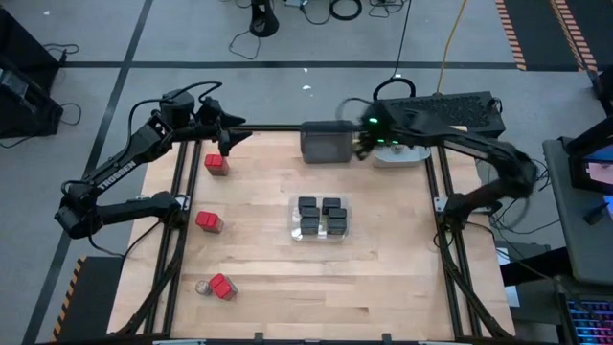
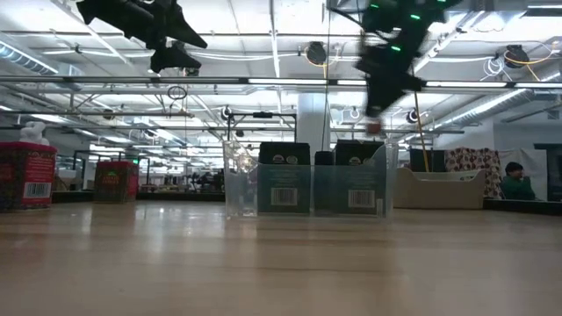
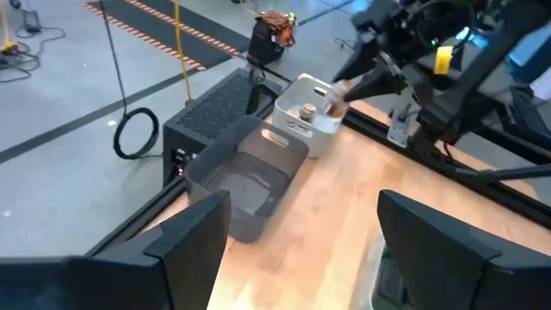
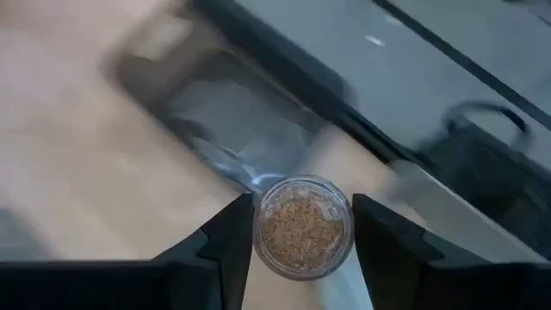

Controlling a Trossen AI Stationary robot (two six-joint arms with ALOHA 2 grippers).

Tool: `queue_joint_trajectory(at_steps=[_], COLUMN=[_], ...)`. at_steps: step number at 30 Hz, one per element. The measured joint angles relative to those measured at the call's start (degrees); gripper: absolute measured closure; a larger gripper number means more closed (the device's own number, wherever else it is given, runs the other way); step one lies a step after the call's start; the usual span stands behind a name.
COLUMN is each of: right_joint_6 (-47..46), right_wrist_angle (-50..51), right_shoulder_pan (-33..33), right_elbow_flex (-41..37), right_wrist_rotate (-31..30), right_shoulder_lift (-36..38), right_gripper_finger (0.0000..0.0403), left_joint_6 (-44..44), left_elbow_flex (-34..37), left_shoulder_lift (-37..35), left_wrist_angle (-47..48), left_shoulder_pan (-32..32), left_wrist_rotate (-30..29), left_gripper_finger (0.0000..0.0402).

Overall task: Sort spices by type
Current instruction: Put the brown seasoning into the gray bin

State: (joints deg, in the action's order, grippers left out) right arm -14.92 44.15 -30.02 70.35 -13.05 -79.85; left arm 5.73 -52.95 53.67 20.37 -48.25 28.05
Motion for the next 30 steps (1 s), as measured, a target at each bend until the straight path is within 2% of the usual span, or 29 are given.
queue_joint_trajectory(at_steps=[4, 8, 17, 30], right_joint_6=[-3.79, -5.86, -8.48, -8.21], right_wrist_angle=[-1.07, -5.00, -13.60, -19.36], right_shoulder_pan=[-4.35, -7.79, -10.93, -12.02], right_elbow_flex=[-9.24, -15.68, -23.98, -25.09], right_wrist_rotate=[-0.79, -0.93, -0.37, -0.56], right_shoulder_lift=[8.89, 12.16, 9.76, 0.47], right_gripper_finger=[0.0241, 0.0241, 0.0241, 0.0241], left_joint_6=[2.88, 5.63, 9.01, 9.23], left_elbow_flex=[0.00, 0.00, -0.02, -0.02], left_shoulder_lift=[1.12, 2.74, 5.72, 6.14], left_wrist_angle=[-3.05, -5.82, -6.81, -6.86], left_shoulder_pan=[0.00, 0.02, 0.59, 3.43], left_wrist_rotate=[-0.93, -0.92, -0.85, -1.20], left_gripper_finger=[0.0102, 0.0102, 0.0102, 0.0102])
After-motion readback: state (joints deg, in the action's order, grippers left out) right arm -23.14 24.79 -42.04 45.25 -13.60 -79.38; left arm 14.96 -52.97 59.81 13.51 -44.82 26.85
